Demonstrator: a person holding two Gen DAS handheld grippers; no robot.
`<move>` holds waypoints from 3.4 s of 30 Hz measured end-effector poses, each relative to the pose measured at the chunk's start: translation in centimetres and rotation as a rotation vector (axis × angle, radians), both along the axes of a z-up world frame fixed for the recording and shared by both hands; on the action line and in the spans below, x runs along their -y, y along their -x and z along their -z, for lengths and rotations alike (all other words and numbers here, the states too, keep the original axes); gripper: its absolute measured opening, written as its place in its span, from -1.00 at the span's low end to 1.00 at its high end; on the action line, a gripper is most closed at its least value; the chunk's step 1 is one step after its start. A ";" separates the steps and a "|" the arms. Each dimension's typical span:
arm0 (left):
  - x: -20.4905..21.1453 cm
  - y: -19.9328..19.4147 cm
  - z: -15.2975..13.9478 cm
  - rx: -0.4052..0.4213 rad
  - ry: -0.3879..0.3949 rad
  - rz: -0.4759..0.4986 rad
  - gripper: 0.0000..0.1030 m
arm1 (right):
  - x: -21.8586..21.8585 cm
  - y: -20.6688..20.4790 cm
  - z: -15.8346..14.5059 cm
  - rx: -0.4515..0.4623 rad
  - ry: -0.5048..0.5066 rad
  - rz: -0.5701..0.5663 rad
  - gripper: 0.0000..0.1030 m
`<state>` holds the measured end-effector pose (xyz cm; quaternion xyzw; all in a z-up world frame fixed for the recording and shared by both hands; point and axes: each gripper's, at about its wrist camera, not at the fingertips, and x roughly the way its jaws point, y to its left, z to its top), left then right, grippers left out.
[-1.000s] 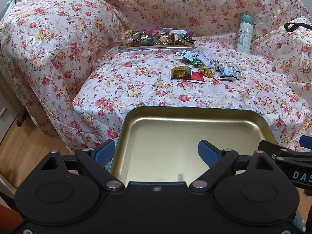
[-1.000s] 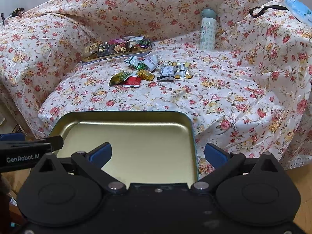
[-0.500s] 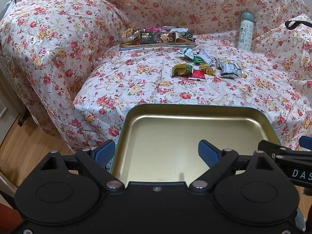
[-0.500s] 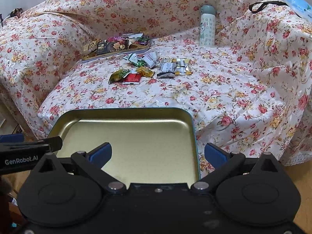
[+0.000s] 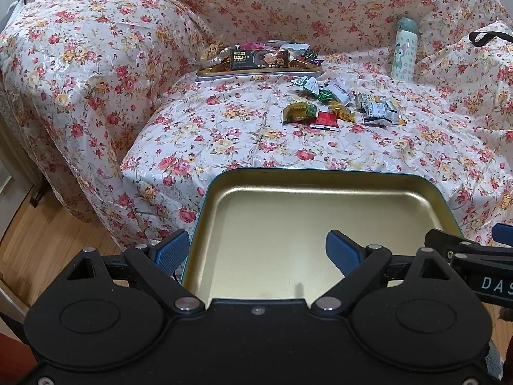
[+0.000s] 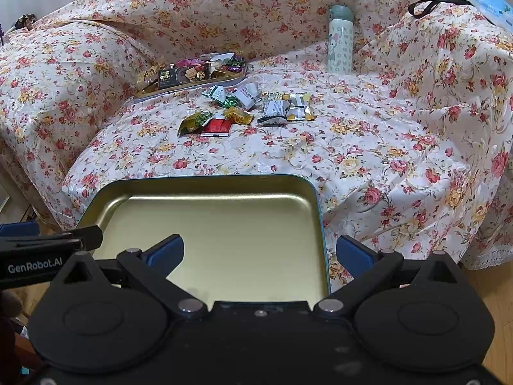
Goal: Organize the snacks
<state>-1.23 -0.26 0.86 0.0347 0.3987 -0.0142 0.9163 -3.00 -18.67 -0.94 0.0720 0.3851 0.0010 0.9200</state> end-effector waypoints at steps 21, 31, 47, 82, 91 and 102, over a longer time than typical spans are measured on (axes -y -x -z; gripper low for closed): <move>0.0 0.0 0.0 -0.008 0.021 0.019 0.77 | -0.1 0.0 0.1 -0.004 -0.001 -0.001 1.00; -0.5 -0.6 0.2 -0.024 0.057 0.015 0.72 | 0.4 -0.2 -0.1 0.016 0.019 0.024 1.00; 0.1 -4.9 -0.8 0.069 -0.001 0.043 0.72 | 0.9 -3.2 -1.6 0.147 0.077 0.083 1.00; 3.7 -24.3 5.5 -0.056 -0.050 0.199 0.54 | 4.8 -20.5 3.6 -0.128 -0.067 0.080 0.74; 4.2 -27.7 6.3 -0.044 -0.057 0.206 0.54 | 5.0 -22.2 4.5 -0.154 -0.084 0.081 0.74; 3.1 -29.4 7.7 -0.085 0.022 0.165 0.66 | 6.0 -23.8 4.1 -0.115 -0.108 0.102 0.74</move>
